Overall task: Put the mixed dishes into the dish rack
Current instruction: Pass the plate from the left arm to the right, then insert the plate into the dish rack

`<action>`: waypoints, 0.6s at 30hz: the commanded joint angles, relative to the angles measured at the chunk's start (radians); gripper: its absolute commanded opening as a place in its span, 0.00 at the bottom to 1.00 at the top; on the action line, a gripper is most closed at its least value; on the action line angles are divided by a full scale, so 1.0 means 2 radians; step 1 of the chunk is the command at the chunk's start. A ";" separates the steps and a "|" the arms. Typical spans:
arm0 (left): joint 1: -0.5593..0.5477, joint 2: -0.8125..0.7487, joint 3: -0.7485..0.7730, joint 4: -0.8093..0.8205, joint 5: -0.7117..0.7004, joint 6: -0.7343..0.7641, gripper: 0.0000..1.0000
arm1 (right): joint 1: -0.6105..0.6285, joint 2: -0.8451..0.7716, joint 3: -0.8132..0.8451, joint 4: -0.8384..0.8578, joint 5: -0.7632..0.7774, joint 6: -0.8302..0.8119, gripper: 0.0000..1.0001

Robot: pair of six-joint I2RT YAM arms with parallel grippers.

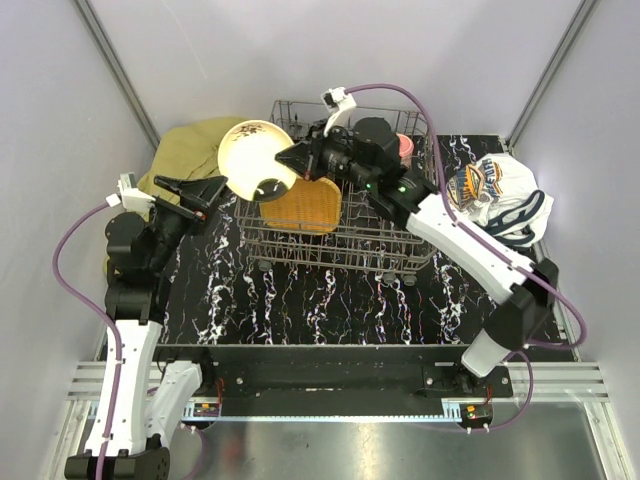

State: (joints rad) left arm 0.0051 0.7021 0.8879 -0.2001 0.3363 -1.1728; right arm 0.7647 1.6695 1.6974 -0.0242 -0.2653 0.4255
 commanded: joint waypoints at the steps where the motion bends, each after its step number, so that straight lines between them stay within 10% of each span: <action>1: 0.000 -0.004 -0.004 0.047 0.018 -0.007 0.96 | -0.013 -0.090 -0.021 -0.004 0.094 -0.047 0.00; 18: 0.000 0.019 -0.009 0.049 0.036 0.010 0.99 | -0.080 -0.228 -0.064 -0.164 0.138 -0.261 0.00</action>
State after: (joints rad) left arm 0.0051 0.7231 0.8635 -0.1593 0.3656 -1.1847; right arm 0.5999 1.2278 1.6032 -0.2501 0.0368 0.0635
